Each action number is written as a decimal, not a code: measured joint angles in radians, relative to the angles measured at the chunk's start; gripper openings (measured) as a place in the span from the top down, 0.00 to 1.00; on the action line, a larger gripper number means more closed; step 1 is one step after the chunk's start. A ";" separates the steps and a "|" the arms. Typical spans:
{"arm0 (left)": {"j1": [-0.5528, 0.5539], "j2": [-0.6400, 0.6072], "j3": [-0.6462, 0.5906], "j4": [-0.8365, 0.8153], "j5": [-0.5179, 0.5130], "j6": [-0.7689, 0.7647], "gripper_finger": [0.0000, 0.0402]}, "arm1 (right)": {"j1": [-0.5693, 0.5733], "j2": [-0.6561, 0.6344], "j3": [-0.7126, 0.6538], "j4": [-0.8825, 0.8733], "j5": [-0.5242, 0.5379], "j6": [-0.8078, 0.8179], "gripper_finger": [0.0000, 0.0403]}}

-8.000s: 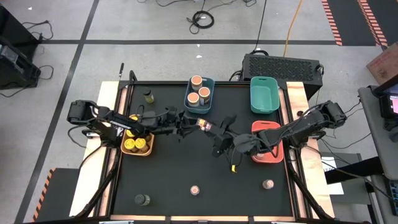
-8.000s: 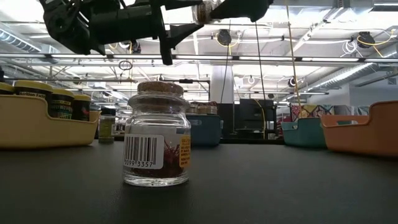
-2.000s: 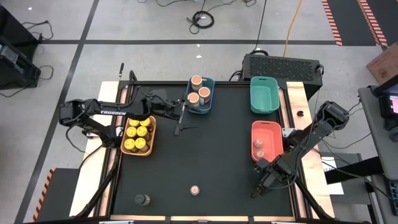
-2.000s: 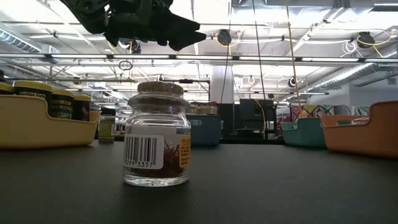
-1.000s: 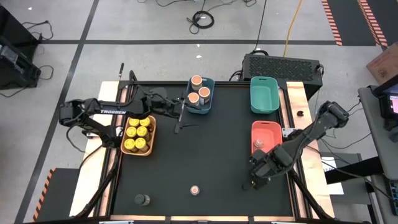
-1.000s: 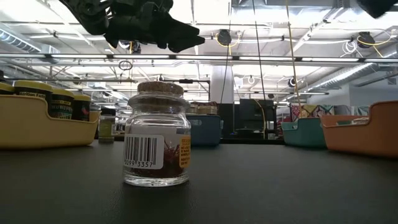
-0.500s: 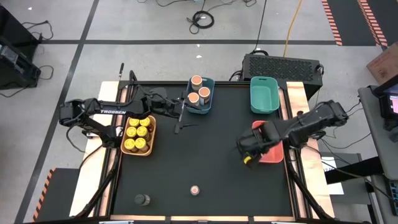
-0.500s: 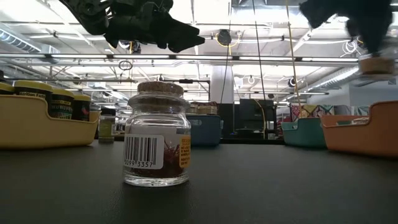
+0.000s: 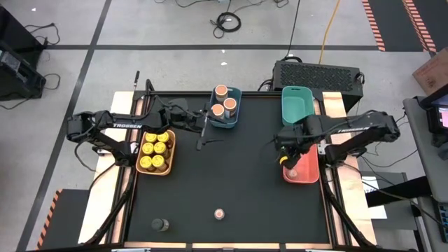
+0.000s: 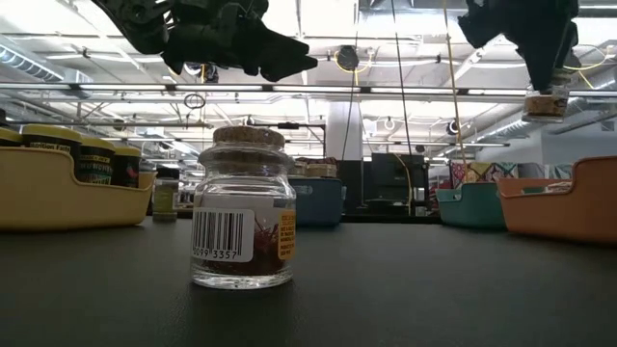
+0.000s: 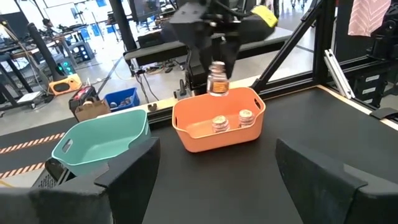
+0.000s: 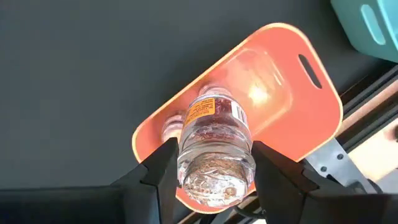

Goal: Sort spices by type
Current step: Put the small brown seasoning bottle into the orange bin

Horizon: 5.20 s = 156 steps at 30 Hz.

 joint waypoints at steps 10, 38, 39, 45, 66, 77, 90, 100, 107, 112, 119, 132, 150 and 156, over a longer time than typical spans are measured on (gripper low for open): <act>0.000 0.000 0.000 -0.021 0.000 0.000 0.20 | -0.143 -0.167 -0.180 0.046 -0.005 -0.028 0.60; 0.003 0.000 0.000 -0.030 0.000 0.026 0.20 | -0.257 -0.235 -0.467 0.268 -0.061 -0.081 0.60; 0.003 0.000 0.000 -0.030 0.000 0.026 0.20 | -0.257 -0.235 -0.473 0.272 -0.061 -0.081 0.60; 0.003 0.000 0.000 -0.030 0.000 0.026 0.20 | -0.257 -0.235 -0.494 0.295 -0.060 -0.081 0.60; 0.003 0.000 0.000 -0.031 -0.001 0.025 0.20 | -0.281 -0.038 -0.494 0.450 -0.036 -0.181 0.60; 0.003 0.000 0.000 -0.036 -0.001 0.026 0.20 | -0.288 0.026 -0.494 0.467 -0.065 -0.213 0.49; 0.003 0.000 0.000 -0.045 -0.001 0.026 0.20 | -0.288 0.020 -0.466 0.462 -0.066 -0.256 0.36; 0.003 0.000 0.000 -0.053 -0.001 0.025 0.20 | -0.276 0.020 -0.292 0.431 -0.060 -0.291 0.36; 0.000 -0.001 0.036 -0.213 0.001 -0.001 0.20 | -0.157 0.019 -0.202 0.552 -0.051 -0.295 0.35; -0.068 -0.018 0.080 -0.368 0.070 0.007 0.20 | -0.028 0.026 -0.201 0.740 0.011 -0.322 0.35; -0.224 -0.028 0.077 -0.555 0.106 0.030 0.20 | 0.158 0.095 -0.202 1.054 0.075 -0.452 0.35; -0.335 -0.046 0.068 -0.735 -0.153 -0.078 0.21 | 0.327 0.424 -0.203 1.592 0.157 -0.527 0.35; -0.358 -0.518 -0.250 -0.560 -0.236 -0.121 0.30 | 0.348 0.586 -0.181 1.961 0.183 -0.500 0.35; -0.357 -0.466 -0.386 -0.198 -0.163 -0.041 0.30 | 0.354 0.584 -0.126 1.893 0.255 -0.500 0.37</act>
